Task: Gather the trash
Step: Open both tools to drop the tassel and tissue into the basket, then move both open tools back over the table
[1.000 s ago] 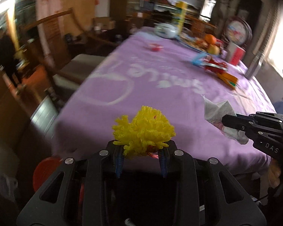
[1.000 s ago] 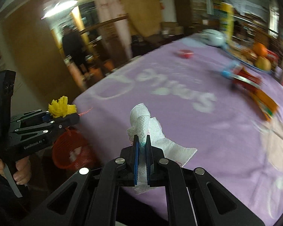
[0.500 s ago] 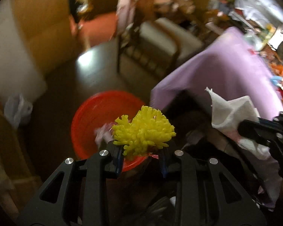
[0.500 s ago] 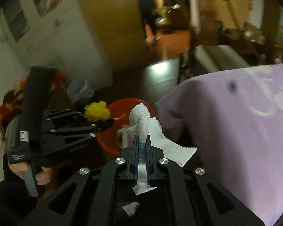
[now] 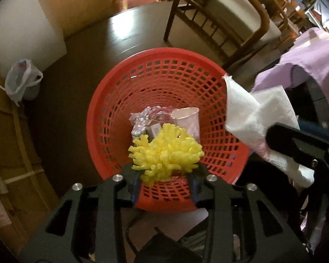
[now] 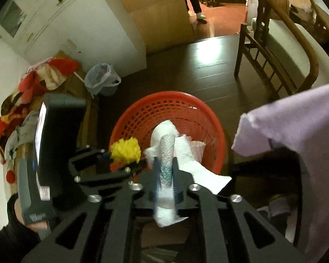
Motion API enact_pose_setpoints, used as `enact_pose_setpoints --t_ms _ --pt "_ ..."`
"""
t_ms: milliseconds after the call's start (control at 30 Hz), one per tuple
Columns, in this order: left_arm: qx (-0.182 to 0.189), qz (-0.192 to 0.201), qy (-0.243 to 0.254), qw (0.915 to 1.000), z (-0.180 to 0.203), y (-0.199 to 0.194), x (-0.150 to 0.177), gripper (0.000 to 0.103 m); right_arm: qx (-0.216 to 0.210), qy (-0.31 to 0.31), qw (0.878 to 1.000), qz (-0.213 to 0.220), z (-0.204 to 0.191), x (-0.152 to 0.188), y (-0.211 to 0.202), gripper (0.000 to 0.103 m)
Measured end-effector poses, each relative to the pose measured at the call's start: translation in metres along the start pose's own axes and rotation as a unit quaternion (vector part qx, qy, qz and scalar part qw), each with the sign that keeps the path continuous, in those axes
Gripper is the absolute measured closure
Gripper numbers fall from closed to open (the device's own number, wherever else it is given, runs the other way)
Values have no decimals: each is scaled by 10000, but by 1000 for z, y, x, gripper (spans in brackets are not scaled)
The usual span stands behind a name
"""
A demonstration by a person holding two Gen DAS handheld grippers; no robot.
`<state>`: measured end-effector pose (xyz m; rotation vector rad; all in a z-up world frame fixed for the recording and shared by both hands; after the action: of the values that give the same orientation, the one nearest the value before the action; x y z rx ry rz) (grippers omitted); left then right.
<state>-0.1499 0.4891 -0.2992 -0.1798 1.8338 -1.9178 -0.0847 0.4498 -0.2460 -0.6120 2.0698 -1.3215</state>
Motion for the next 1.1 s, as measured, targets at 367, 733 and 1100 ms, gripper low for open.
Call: enact_pose_setpoints --t_ms 367,733,1100 --pt "-132 184 71 9997 15 -17 -6 38 -94 206 9988 432 18 -4 -49 67" --pt "233 1167 1296 9844 132 -111 -38 38 721 974 9739 1920 127 38 -225 63" --pt "998 1536 3330 9250 343 -174 -42 36 1643 2735 9047 2825 306 149 -349 59"
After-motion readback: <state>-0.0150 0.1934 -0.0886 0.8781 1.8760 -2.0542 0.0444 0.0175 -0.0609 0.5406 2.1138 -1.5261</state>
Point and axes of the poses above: each gripper's, at about its wrist camera, not at the fingertips, and y roughly the way its jaws point, z to its right, x to its underside, the point moved 10 cm from there along y, roughly the way its jaws point, and after that the axes turned 14 degrees about y, right-handed, at the moved point
